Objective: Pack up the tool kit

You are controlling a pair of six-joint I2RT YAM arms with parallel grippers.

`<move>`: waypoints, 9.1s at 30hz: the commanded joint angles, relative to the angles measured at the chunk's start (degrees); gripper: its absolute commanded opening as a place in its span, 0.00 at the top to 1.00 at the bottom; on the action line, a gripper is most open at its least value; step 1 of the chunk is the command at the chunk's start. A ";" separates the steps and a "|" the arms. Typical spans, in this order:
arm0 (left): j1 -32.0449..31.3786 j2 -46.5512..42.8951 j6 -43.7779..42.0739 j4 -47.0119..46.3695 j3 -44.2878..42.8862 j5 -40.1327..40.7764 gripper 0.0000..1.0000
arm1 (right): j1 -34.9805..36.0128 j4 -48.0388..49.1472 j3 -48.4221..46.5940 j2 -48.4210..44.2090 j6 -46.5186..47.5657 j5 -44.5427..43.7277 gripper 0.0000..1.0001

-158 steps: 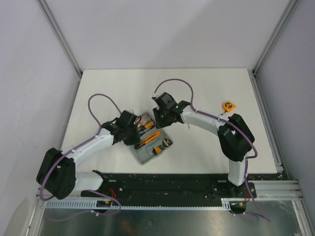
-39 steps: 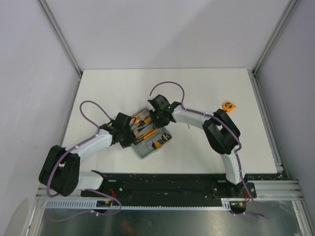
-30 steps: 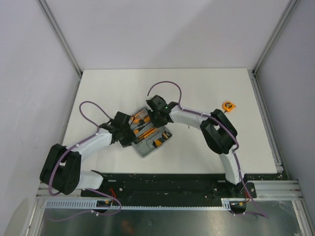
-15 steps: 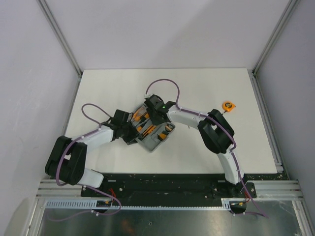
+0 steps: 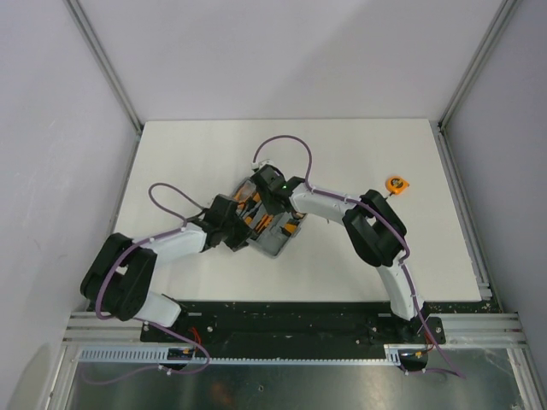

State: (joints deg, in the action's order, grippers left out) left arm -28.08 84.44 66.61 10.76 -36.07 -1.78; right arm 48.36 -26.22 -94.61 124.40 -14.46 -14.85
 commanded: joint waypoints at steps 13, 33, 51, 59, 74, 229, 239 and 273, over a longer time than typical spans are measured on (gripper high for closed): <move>-5.94 12.62 1.17 13.13 4.96 9.61 1.00 | 0.80 -4.75 7.70 1.77 -1.97 11.17 0.64; -1.25 5.41 5.71 8.52 8.80 -0.14 0.65 | 0.16 -3.18 7.98 -0.47 -1.64 12.57 0.63; 3.40 2.55 11.47 1.97 15.67 -3.49 0.92 | 0.16 -3.64 7.40 -0.30 -1.65 12.61 0.64; 4.05 2.31 11.57 1.86 15.89 -1.99 1.00 | 0.16 -3.83 7.62 -0.25 -1.79 12.65 0.65; 3.48 3.50 14.67 1.28 13.97 -3.96 1.00 | -1.03 -2.95 5.30 -4.26 -2.67 14.16 0.53; -2.90 -1.20 -5.93 -4.41 2.74 4.78 0.38 | -1.21 -4.44 -2.91 2.18 -1.02 12.66 0.85; -1.73 -2.55 -3.14 -4.72 4.75 7.54 0.46 | -1.01 -4.44 -2.18 2.34 -1.26 12.60 0.85; -1.01 12.00 1.76 -0.74 4.84 2.36 0.92 | 0.68 -4.05 3.49 11.50 -0.78 14.11 0.90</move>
State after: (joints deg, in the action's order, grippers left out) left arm -28.80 88.23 71.59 -2.11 -34.83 -1.87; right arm 46.74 -23.55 -97.19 126.30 -14.66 -6.72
